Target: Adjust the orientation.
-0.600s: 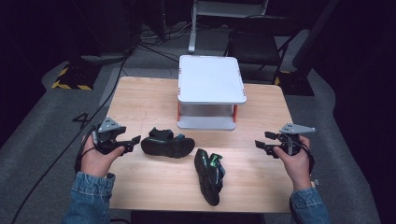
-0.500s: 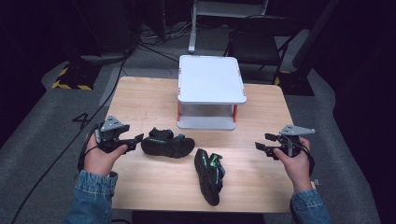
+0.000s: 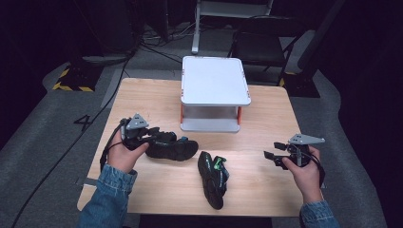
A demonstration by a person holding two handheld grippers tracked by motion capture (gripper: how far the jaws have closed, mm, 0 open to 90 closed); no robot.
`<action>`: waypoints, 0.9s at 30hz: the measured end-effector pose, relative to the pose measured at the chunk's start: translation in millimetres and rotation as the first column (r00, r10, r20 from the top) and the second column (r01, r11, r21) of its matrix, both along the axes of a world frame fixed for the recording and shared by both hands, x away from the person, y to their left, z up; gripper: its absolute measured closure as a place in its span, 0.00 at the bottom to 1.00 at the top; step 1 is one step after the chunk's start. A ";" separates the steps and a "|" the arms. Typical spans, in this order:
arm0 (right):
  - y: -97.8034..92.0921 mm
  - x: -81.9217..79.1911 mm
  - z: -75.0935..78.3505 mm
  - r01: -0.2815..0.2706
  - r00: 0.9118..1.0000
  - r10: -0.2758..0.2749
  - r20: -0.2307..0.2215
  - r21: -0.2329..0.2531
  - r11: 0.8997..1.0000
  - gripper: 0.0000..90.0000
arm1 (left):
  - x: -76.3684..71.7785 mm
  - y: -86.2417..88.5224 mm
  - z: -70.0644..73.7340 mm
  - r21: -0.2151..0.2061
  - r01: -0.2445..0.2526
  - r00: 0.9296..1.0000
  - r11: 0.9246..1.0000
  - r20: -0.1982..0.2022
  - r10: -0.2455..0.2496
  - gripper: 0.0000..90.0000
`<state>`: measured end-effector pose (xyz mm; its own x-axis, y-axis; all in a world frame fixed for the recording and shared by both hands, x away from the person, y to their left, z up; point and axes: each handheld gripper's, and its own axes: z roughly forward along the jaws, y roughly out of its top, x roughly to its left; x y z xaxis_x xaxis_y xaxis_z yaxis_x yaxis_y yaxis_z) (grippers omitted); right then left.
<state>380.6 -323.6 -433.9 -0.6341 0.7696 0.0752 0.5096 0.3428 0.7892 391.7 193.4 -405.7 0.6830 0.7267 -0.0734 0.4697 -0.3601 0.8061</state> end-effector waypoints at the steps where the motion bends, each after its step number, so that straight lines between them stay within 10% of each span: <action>1: -0.5 -0.6 -0.1 0.000 1.000 0.000 0.001 -0.001 1.000 0.40 | 1.4 -4.2 -2.4 -0.002 0.007 1.000 1.000 -0.011 -0.007 0.85; 12: -2.4 -4.5 -0.5 0.001 1.000 -0.001 0.000 -0.002 1.000 0.39 | 15.5 -22.9 -32.4 0.060 0.009 0.997 0.998 -0.071 -0.005 0.94; 27: 2.7 1.7 1.8 -0.016 1.000 0.016 0.003 0.004 1.000 0.39 | -7.5 -20.4 -23.0 0.076 0.038 0.994 0.996 -0.101 -0.030 0.99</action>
<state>382.3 -320.9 -432.1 -0.6463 0.7592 0.0767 0.5020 0.3474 0.7920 384.1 173.0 -428.7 0.6997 0.7092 -0.0861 0.5325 -0.4374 0.7246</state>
